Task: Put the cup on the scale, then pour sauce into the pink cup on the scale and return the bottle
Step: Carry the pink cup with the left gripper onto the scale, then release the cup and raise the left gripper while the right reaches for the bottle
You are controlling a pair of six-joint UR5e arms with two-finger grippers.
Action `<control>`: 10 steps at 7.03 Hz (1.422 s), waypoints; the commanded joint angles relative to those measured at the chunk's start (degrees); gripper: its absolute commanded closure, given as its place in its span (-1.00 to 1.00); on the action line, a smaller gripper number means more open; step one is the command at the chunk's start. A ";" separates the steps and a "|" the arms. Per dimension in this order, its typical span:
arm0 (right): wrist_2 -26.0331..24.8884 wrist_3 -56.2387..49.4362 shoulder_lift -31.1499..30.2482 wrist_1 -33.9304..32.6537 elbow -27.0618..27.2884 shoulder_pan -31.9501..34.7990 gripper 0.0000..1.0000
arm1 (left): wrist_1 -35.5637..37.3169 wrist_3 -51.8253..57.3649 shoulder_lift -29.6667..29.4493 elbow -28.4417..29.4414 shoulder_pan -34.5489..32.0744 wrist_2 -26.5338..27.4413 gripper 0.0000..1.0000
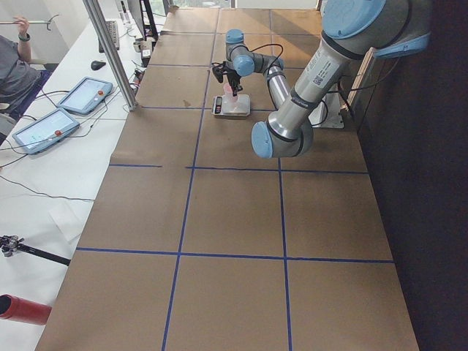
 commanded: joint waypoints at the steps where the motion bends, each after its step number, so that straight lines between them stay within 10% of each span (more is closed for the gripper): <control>1: 0.52 -0.07 -0.02 0.00 0.01 0.00 -1.00 | -0.39 0.51 0.46 0.37 0.35 0.09 1.00; 3: 2.37 -0.07 0.07 0.09 -0.08 0.00 -1.00 | -0.65 0.60 0.82 -0.41 0.26 0.09 -0.55; 4: 2.37 -0.07 0.50 0.17 0.09 0.00 -1.00 | -0.57 0.60 0.82 -1.46 0.26 0.35 -1.00; 10: -2.24 35.63 -4.84 -0.80 31.06 -15.25 -1.00 | 9.81 18.66 5.18 -18.59 -14.03 -4.38 -1.00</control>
